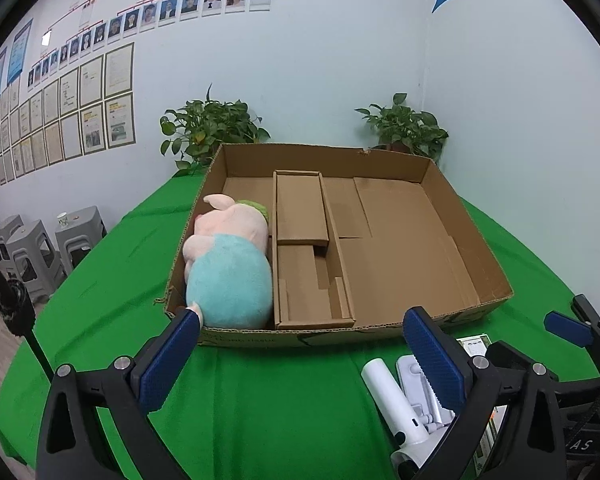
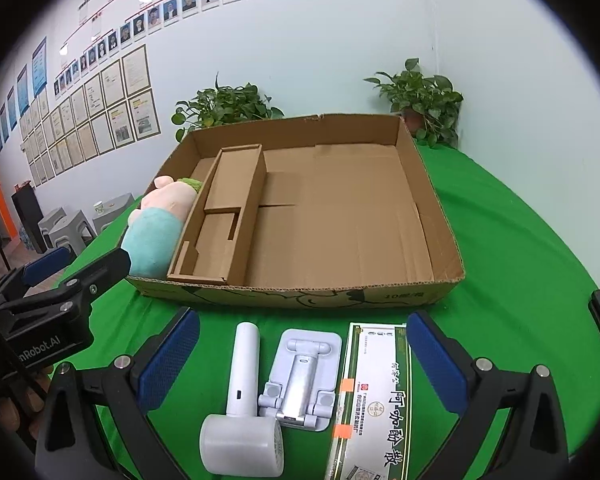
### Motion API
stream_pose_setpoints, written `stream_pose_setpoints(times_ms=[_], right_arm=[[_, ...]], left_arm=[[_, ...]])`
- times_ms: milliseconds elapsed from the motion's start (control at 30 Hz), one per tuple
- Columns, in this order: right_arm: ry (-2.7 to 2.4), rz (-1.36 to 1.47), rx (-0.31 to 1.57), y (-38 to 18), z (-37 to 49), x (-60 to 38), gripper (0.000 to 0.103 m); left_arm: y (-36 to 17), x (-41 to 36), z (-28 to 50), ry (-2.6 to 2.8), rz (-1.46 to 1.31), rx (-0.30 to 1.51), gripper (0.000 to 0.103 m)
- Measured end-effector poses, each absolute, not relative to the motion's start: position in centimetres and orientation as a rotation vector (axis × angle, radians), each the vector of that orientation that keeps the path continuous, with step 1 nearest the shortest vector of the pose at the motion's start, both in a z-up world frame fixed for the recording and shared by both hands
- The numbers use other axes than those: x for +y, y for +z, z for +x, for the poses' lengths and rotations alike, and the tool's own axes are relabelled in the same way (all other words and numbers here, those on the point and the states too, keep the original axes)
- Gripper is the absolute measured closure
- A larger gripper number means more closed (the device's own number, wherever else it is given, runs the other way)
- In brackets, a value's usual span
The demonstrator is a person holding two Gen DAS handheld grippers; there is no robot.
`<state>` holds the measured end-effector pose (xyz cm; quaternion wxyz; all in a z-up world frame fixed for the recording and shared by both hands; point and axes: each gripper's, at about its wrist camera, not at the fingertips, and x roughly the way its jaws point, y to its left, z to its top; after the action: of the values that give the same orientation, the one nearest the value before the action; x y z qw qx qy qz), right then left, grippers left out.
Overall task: Organize objects
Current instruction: 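Open the left gripper and withdraw from the box, then grasp the white handheld fan by its head with the right gripper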
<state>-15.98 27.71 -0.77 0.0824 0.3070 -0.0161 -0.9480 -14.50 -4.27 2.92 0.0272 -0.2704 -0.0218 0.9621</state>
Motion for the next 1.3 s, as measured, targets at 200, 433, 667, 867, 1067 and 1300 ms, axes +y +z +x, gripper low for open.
stream_pose_setpoints(times_ms=[200,433,667,867,1067,1300], right_arm=[[-2.84,0.906,-0.038,-1.0,-15.8,28.1,0.0],[-2.845,0.875,-0.041,-0.7,-15.6,28.5,0.0],[-2.805,0.868,-0.015,-0.9,-15.7,28.0,0.0],[-2.78,0.872,-0.026,-0.9,-15.6,27.9,0.0],[-2.731,0.859,-0.042,-1.2,-14.8,28.3,0.0],[-2.435,0.908,0.029,-3.2,-11.2,27.7,0.0]], left_arm=[[2.3,-4.0,-15.4,2.929,-0.866,-0.069,0.0],[2.3,-3.8,-15.8,2.906,-0.854,-0.076,0.0],[2.2,-3.8,-16.0,2.897,-0.845,-0.093,0.0],[2.0,-4.2,-16.0,2.877,-0.842,-0.136,0.001],[1.9,-4.2,-16.1,2.835,-0.862,-0.152,0.001],[-1.2,-5.1,-17.9,2.562,-1.065,-0.303,0.001]])
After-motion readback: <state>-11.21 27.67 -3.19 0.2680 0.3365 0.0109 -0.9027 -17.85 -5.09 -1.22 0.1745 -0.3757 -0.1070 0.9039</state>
